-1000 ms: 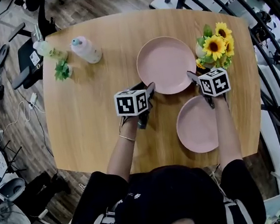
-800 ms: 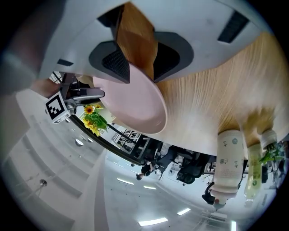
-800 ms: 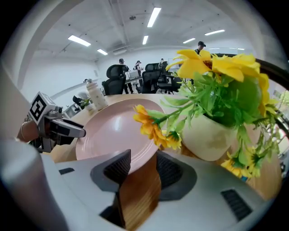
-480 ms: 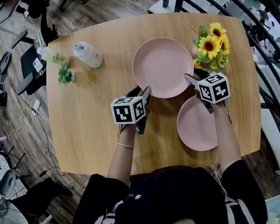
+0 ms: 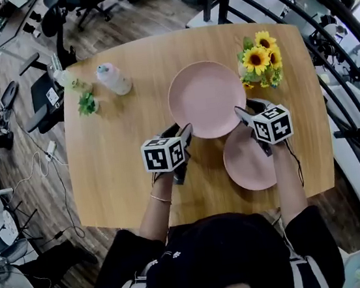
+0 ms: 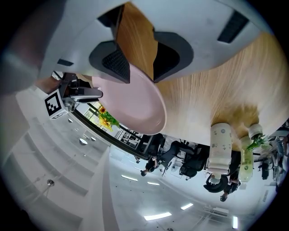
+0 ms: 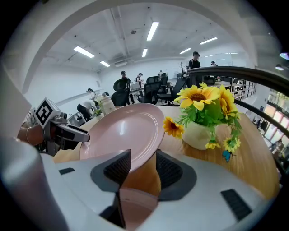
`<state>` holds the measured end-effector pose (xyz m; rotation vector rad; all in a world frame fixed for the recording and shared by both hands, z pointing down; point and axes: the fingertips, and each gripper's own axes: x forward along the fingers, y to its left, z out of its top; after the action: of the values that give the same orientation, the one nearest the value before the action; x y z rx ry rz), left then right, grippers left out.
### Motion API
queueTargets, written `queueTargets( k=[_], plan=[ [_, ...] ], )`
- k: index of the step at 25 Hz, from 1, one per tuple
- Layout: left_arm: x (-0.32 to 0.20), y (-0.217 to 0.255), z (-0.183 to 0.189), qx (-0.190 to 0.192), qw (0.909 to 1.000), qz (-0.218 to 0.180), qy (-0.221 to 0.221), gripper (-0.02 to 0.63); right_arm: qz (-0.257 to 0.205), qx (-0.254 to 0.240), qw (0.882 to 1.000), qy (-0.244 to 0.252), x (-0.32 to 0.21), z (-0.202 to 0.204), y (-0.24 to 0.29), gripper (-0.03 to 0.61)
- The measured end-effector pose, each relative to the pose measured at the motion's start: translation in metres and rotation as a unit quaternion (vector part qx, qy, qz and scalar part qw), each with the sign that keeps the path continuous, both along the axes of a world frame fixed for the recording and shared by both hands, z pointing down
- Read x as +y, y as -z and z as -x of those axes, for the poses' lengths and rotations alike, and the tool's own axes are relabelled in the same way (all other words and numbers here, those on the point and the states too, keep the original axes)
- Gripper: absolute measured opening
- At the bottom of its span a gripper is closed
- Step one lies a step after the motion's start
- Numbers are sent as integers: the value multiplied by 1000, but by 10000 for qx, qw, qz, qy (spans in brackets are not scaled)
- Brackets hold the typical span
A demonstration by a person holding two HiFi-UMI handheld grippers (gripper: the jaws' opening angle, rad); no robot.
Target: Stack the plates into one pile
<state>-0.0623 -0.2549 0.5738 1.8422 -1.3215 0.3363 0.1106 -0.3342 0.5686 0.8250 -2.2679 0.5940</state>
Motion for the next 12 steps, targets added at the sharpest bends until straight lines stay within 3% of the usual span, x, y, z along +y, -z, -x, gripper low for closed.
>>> queueTargets(
  k=[12],
  plan=[
    [43,0,-47,31,9988,153,-474,164,98,45,9993,-349,57,-52,0,178]
  ],
)
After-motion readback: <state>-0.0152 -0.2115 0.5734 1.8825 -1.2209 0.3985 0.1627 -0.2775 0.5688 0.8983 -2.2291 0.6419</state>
